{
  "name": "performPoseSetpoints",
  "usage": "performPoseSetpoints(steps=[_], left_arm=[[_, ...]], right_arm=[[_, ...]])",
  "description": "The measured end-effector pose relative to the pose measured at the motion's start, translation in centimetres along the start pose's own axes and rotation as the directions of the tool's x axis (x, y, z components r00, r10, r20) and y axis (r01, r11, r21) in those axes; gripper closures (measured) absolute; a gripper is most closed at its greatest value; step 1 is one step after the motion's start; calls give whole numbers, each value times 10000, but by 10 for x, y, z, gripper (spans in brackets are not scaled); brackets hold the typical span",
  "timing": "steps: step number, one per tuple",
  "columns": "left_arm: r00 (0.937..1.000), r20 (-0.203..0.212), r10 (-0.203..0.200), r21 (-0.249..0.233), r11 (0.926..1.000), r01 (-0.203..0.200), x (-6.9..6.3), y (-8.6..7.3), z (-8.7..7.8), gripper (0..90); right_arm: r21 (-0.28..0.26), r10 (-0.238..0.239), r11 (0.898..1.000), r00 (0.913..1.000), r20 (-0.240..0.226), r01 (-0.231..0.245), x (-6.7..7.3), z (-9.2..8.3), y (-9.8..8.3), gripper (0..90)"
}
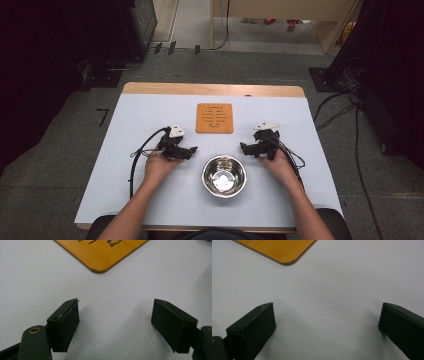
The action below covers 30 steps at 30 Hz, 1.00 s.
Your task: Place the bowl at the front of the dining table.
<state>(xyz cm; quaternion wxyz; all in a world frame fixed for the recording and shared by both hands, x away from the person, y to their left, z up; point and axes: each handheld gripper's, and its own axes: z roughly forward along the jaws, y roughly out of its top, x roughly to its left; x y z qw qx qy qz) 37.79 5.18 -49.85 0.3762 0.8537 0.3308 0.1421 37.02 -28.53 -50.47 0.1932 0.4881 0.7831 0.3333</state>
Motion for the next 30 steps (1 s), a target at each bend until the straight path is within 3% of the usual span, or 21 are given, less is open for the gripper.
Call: performPoseSetpoints(steps=[20,28,30], left_arm=[[9999,-47,-89,37,10000,89,0,0,0,212],[9996,-75,-290,159,9995,291,-1,3,1,203],[9985,66,-550,92,9984,550,1,3,0,202]], right_arm=[[-2,10,10000,10000,-2,-10,0,0,0,4],[3,48,10000,10000,7,-48,0,0,0,4],[0,47,10000,10000,4,-47,0,0,0,4]])
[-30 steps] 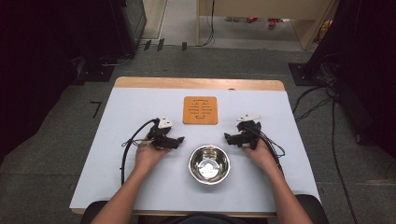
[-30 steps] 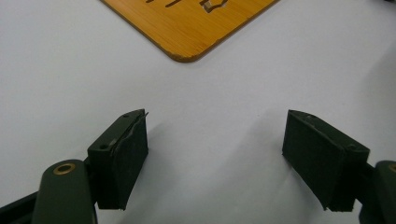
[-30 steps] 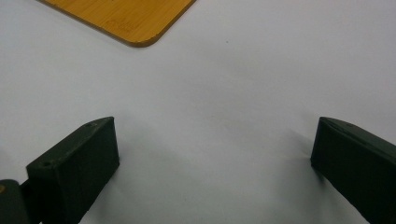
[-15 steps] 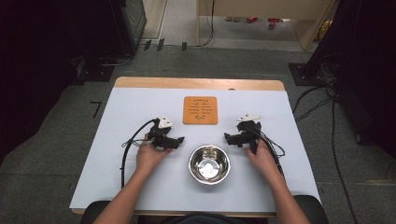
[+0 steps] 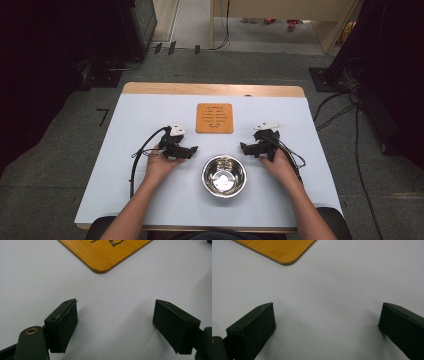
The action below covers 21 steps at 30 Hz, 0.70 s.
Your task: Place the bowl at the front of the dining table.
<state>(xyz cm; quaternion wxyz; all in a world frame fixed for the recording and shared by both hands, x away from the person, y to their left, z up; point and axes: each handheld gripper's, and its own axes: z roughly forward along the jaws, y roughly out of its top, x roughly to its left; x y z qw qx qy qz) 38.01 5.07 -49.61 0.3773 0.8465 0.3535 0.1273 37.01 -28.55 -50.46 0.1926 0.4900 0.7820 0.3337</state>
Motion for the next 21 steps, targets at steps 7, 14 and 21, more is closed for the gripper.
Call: performPoseSetpoints(steps=[7,14,21], left_arm=[[9975,484,-516,-107,9986,522,8,0,-4,226],[9949,780,-633,-238,9976,653,6,3,-9,210],[9902,1180,-745,-127,9970,765,4,7,-18,209]], right_arm=[[-1,1,10000,10000,-5,-1,0,0,0,4],[2,4,10000,10000,-10,-4,0,0,0,4],[-30,16,10000,10000,-35,-17,-1,0,0,4]])
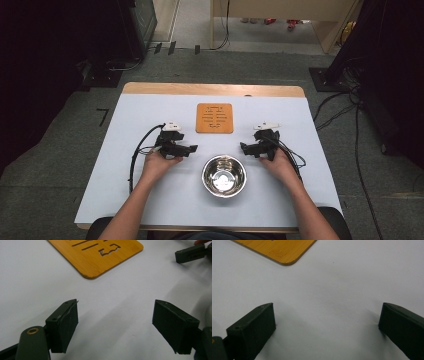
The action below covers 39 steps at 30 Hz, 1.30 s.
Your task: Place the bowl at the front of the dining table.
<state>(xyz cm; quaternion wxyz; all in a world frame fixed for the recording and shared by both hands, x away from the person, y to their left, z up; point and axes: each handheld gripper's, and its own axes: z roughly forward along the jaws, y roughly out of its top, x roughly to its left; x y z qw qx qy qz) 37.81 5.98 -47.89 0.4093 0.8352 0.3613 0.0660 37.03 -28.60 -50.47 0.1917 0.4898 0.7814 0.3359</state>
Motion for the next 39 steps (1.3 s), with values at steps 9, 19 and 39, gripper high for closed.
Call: performPoseSetpoints(steps=[9,19,39], left_arm=[[9999,110,-103,-159,9998,105,-1,3,-6,201],[9998,135,-128,-116,9998,130,-7,5,-6,201],[9990,432,-58,-283,9996,71,-20,11,-10,191]], right_arm=[[25,-6,10000,10000,23,6,0,0,0,4],[25,-13,10000,10000,31,13,0,0,0,4],[32,-8,10000,10000,35,8,1,0,0,4]])
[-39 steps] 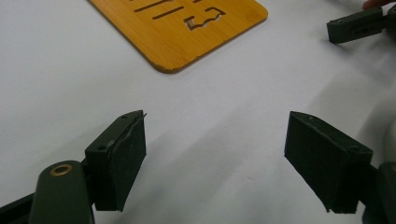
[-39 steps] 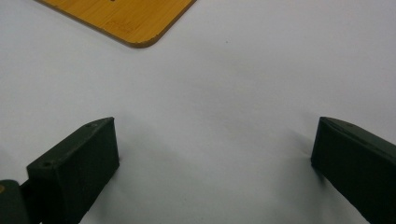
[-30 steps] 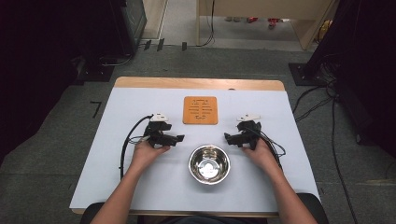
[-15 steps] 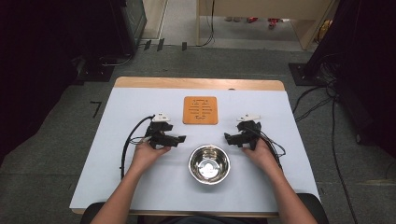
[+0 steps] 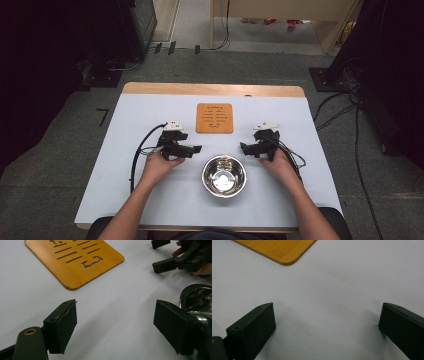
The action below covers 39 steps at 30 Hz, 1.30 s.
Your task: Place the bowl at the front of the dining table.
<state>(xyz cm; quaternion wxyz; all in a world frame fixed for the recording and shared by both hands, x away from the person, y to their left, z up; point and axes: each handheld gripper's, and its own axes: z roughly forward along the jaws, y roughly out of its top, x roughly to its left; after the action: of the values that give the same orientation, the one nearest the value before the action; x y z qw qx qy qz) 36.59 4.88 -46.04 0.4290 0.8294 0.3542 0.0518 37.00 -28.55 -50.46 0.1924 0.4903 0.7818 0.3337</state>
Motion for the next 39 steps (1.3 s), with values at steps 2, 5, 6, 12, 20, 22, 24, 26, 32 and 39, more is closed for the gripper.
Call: performPoseSetpoints(steps=[2,5,6,12,20,22,24,26,32,39], left_arm=[[10000,30,14,-33,10000,-14,-1,0,0,191],[9999,115,81,11,10000,-81,-4,1,2,191],[9999,134,96,23,10000,-96,-4,1,2,190],[9992,382,124,-47,9999,-123,-9,2,4,187],[9987,447,240,54,9997,-242,-16,3,8,187],[9986,471,259,64,9996,-262,-18,3,9,187],[9985,488,265,106,9996,-271,-20,4,10,187],[9984,504,246,113,9996,-252,-21,4,10,188],[9976,625,298,112,9995,-305,-25,5,11,189],[9969,686,387,102,9992,-395,-29,5,12,189]], right_arm=[[5,9,10000,10000,-5,-9,0,0,0,4],[-4,-4,10000,10000,-1,4,0,0,0,4],[-2,-2,10000,10000,-1,2,0,0,0,4],[-3,-1,10000,10000,-2,1,0,0,0,4],[0,5,10000,10000,-7,-5,0,0,0,4],[2,6,10000,10000,-6,-6,0,0,0,4],[1,4,10000,10000,-6,-4,0,0,0,4],[4,6,10000,10000,-3,-6,0,0,0,4],[-1,5,10000,10000,-1,-5,0,0,0,4],[-2,4,10000,10000,-4,-4,0,0,0,4]])
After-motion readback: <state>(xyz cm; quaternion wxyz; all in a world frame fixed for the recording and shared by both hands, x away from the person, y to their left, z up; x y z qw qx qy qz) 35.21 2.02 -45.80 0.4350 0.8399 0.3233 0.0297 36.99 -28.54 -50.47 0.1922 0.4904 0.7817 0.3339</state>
